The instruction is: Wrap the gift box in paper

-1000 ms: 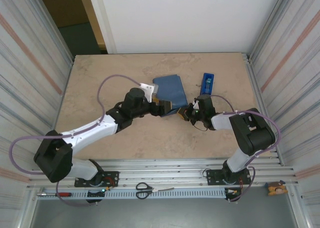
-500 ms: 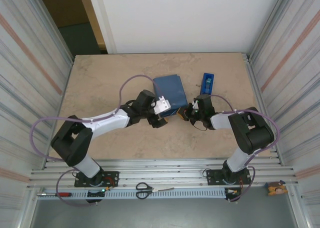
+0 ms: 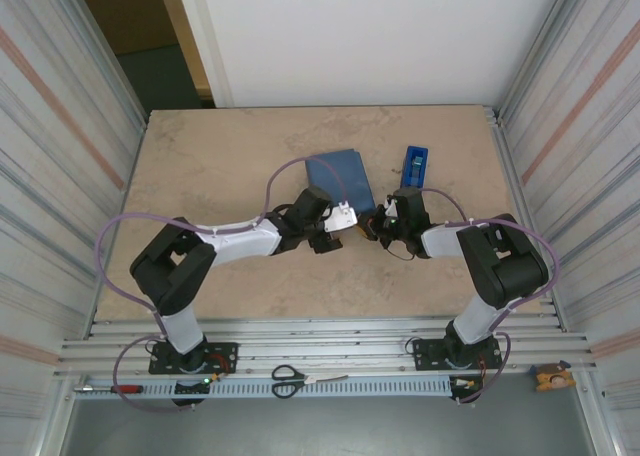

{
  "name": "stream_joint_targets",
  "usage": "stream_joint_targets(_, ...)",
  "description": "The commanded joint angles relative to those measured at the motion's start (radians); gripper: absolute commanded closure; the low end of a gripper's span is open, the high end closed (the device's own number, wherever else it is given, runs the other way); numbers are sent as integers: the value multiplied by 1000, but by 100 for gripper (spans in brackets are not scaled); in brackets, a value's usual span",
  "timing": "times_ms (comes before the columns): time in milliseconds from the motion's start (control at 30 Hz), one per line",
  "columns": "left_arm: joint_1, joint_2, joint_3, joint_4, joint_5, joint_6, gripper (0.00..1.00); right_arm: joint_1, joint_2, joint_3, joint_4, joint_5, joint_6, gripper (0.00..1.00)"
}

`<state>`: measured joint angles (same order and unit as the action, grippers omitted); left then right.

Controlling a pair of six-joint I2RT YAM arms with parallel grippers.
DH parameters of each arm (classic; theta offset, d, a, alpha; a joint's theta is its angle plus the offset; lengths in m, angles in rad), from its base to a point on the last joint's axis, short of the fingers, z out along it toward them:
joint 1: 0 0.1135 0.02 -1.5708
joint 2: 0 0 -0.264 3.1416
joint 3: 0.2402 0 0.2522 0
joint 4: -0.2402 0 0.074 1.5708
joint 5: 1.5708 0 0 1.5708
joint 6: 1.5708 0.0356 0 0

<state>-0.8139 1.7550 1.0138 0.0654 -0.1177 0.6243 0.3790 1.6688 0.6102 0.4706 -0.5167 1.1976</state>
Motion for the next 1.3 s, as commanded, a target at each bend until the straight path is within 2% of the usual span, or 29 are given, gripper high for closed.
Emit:
stream_joint_targets(0, -1, 9, 14, 74, -75, -18, 2, -8, -6, 26, 5, -10, 12, 97)
stream_joint_targets(433, -4, 86, 43, 97, -42, 2, 2, -9, -8, 25, 1, -14, 12, 97)
stream_joint_targets(567, -5, 103, 54, 106, -45, -19, 9, -10, -11, 22, -1, -15, 12, 97)
stream_joint_targets(900, -8, 126, 67, 106, -147, -92, 29, -18, -11, 16, -3, -17, 8, 97)
stream_joint_targets(1067, -12, 143, 73, 92, -178, -103, 36, -27, -37, 7, -23, -25, -4, 96)
stream_joint_targets(1267, -15, 148, 70, 76, -205, -126, 39, -71, -168, -10, -223, 6, -132, 91)
